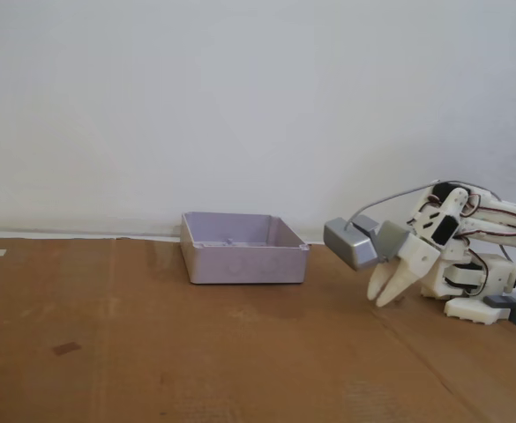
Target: Grasp a block and put it in the box.
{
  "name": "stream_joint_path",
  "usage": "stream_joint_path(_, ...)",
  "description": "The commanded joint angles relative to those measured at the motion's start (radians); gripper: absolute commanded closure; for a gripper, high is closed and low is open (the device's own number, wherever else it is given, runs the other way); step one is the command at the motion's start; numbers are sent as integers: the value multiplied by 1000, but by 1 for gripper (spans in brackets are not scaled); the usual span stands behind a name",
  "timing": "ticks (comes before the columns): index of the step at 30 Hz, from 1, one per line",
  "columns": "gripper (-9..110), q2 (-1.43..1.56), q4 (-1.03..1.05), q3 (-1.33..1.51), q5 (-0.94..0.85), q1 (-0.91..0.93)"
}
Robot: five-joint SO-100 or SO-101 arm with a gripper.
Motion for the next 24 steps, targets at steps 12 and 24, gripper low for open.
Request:
stream_joint_path(12, 101, 21, 60, 43, 2, -18)
stream_joint_path(24, 101, 20, 60, 43, 2, -12)
